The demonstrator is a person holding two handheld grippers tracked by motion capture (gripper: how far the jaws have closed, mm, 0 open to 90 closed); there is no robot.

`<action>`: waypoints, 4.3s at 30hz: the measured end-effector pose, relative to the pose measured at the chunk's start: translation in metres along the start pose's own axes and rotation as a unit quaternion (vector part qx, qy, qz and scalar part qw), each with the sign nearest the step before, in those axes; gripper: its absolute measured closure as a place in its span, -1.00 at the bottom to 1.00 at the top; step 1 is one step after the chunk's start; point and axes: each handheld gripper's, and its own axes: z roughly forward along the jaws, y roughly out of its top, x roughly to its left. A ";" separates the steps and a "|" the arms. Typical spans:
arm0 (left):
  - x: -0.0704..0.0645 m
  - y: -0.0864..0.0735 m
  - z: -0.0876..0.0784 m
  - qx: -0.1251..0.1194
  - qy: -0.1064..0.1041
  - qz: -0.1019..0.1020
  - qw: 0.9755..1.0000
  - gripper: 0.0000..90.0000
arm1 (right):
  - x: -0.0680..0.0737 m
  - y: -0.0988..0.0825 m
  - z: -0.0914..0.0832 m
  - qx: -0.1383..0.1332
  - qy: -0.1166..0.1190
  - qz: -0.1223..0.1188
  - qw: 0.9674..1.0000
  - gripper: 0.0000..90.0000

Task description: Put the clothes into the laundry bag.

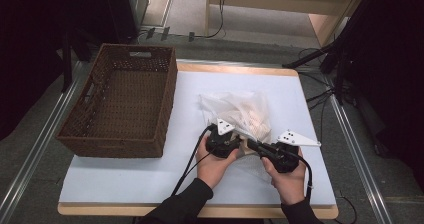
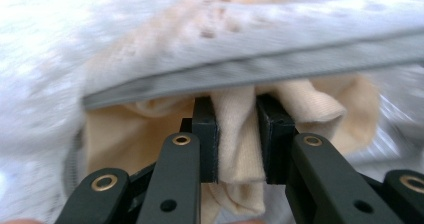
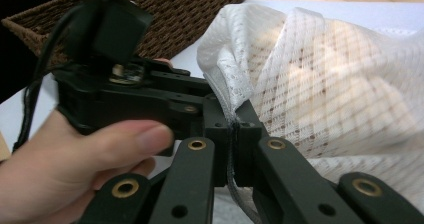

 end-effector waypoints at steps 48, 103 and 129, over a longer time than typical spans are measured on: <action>0.060 -0.016 -0.061 0.003 -0.049 0.008 0.999 -0.14 | -0.014 -0.012 0.006 0.007 -0.043 -0.005 0.999 0.96; 0.005 -0.047 -0.084 0.059 -0.022 0.153 0.986 0.95 | -0.013 -0.022 0.017 0.033 -0.036 -0.011 0.999 0.96; 0.029 -0.020 -0.051 0.046 -0.040 0.107 0.992 0.72 | -0.011 -0.023 0.020 0.042 -0.024 -0.011 0.999 0.96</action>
